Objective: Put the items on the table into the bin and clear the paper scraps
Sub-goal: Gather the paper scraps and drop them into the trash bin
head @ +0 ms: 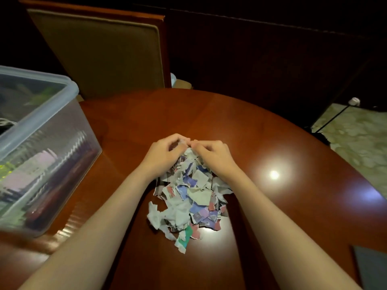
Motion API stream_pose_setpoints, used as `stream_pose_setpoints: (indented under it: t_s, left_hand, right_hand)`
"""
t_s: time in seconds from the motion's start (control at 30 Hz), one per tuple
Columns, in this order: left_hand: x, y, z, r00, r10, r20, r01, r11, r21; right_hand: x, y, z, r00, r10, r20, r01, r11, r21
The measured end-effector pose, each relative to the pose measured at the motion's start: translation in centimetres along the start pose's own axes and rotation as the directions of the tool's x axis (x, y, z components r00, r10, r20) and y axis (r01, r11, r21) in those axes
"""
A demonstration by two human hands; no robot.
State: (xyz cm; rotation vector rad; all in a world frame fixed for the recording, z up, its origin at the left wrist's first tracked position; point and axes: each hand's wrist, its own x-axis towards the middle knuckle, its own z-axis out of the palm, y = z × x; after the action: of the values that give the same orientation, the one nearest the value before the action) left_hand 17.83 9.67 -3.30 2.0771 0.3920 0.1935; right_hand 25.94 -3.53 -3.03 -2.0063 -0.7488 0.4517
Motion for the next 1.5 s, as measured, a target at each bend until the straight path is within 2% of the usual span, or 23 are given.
stream_pose_setpoints:
  t_s: [0.1, 0.27, 0.37, 0.6, 0.73, 0.9, 1.03, 1.4, 1.5]
  left_hand:
    - [-1.9, 0.3, 0.5, 1.0, 0.013, 0.006, -0.012, 0.998, -0.062]
    - [-4.4, 0.8, 1.1, 0.999, -0.046, 0.004, 0.046, 0.971, -0.233]
    - [-6.3, 1.0, 1.8, 1.0, -0.023, 0.021, 0.027, 0.961, -0.276]
    - [-9.3, 1.7, 2.2, 0.996, 0.05, 0.068, -0.037, 0.982, -0.186]
    - [-11.0, 2.1, 2.4, 0.997, 0.061, 0.054, -0.044, 0.961, -0.273]
    - [-13.0, 2.2, 2.6, 0.994, 0.063, 0.091, -0.038, 0.966, -0.254]
    - [-15.2, 2.3, 2.7, 0.996, 0.065, 0.064, -0.045, 0.958, -0.284]
    - [-25.0, 0.9, 1.8, 0.988, 0.142, 0.056, -0.122, 0.956, -0.267]
    - [-26.8, 0.4, 1.4, 0.988, 0.152, 0.016, -0.139, 0.934, -0.33]
  right_hand:
    - [-2.2, -0.2, 0.5, 0.999, 0.012, -0.039, -0.011, 1.0, 0.017]
    - [-5.9, -1.0, 1.3, 0.999, 0.028, -0.042, -0.027, 0.999, 0.033]
    - [-7.7, -1.1, 1.6, 0.997, 0.027, -0.072, -0.025, 0.999, 0.029]
    - [-11.8, -1.3, 2.0, 0.994, 0.069, -0.09, -0.061, 0.994, 0.096]
    - [-12.8, -1.1, 2.0, 0.994, 0.081, -0.071, -0.071, 0.989, 0.133]
    - [-14.8, -1.0, 2.2, 0.995, 0.088, -0.053, -0.081, 0.988, 0.128]
    - [-17.4, -1.6, 2.1, 0.993, 0.115, -0.019, -0.11, 0.977, 0.185]
    - [-26.9, -4.0, 5.4, 0.983, 0.104, -0.152, -0.074, 0.978, 0.196]
    - [-29.7, -3.3, 5.7, 0.968, 0.102, -0.23, 0.009, 0.899, 0.439]
